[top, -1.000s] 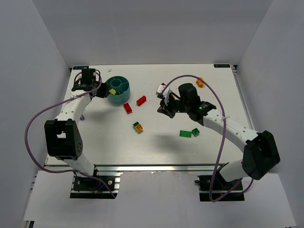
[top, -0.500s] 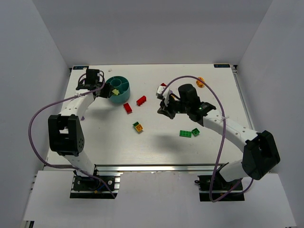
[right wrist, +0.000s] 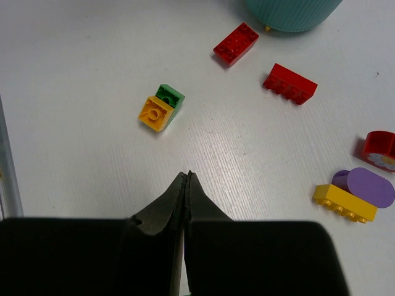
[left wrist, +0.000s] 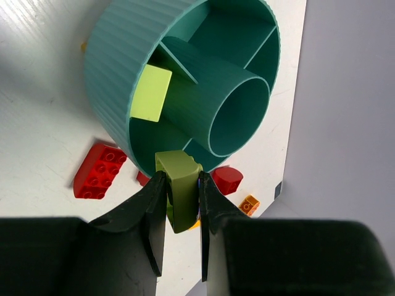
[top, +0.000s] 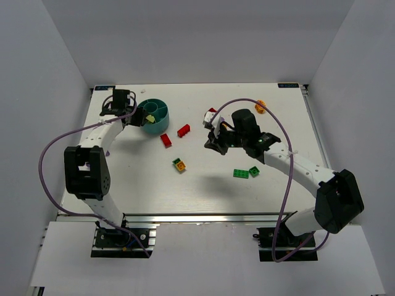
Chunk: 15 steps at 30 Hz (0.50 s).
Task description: Sort the legos into containers by color
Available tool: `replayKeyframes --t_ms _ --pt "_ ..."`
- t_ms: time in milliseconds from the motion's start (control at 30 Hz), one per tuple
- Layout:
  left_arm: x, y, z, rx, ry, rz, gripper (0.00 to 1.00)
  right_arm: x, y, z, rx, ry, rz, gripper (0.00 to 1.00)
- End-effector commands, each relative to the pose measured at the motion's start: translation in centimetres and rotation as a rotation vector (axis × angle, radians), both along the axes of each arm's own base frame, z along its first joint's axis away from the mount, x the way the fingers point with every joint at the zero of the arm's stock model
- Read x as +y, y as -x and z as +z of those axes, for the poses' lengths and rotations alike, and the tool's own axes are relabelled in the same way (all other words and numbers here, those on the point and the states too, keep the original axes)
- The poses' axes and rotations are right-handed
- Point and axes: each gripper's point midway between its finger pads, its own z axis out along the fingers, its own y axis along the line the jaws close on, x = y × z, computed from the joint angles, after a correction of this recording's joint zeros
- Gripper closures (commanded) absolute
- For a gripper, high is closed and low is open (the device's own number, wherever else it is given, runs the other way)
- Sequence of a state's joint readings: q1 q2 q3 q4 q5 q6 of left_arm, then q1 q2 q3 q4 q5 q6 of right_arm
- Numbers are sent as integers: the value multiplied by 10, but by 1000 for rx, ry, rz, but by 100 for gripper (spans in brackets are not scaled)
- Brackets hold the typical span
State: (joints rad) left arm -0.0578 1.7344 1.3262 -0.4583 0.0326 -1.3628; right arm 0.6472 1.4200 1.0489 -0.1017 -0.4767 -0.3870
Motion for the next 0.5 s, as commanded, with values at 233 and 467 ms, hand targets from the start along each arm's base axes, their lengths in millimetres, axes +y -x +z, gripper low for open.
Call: replayKeyframes --t_ms 233,467 --pt "0 -13 13 -34 5 25 81 0 1 9 -12 -34 8 100" --pt "7 -14 14 -34 -24 57 76 0 2 10 -9 -37 15 100"
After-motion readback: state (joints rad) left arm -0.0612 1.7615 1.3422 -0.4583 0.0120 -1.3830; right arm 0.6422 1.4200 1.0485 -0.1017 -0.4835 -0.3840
